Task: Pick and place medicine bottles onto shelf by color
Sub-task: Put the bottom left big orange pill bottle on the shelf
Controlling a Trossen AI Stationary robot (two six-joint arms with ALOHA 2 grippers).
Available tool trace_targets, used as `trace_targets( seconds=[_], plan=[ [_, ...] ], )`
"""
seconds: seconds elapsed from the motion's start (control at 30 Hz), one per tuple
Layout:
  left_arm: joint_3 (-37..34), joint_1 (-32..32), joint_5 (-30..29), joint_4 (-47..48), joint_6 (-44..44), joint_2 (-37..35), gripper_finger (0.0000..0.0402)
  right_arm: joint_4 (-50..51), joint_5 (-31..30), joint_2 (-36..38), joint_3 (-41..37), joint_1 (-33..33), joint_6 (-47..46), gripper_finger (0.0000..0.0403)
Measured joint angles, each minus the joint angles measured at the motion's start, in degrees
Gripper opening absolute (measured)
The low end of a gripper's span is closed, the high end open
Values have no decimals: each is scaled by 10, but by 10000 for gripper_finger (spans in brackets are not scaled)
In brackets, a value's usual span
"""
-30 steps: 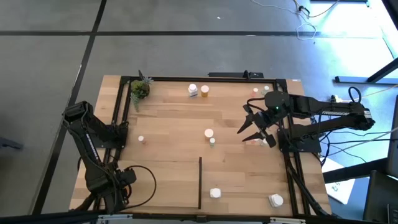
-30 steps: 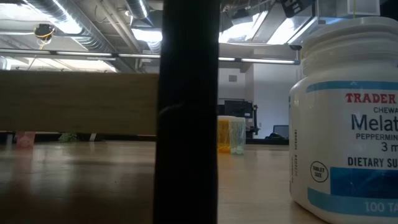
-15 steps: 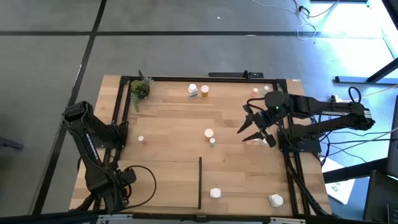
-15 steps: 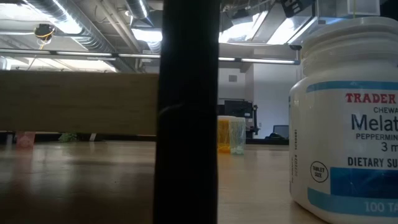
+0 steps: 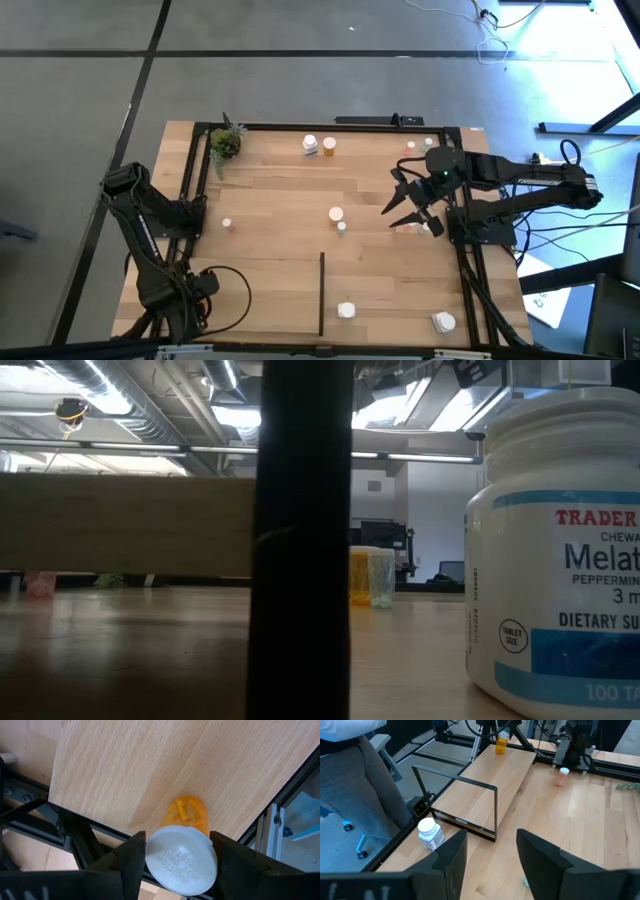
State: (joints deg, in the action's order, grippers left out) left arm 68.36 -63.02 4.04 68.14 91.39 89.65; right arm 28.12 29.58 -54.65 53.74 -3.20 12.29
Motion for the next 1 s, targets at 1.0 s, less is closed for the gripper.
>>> trace_targets(
  seconds=[1.0],
  plan=[
    [0, 0, 11, -9, -3, 0, 200, 0, 0, 0, 0, 0, 0, 174]
  ],
)
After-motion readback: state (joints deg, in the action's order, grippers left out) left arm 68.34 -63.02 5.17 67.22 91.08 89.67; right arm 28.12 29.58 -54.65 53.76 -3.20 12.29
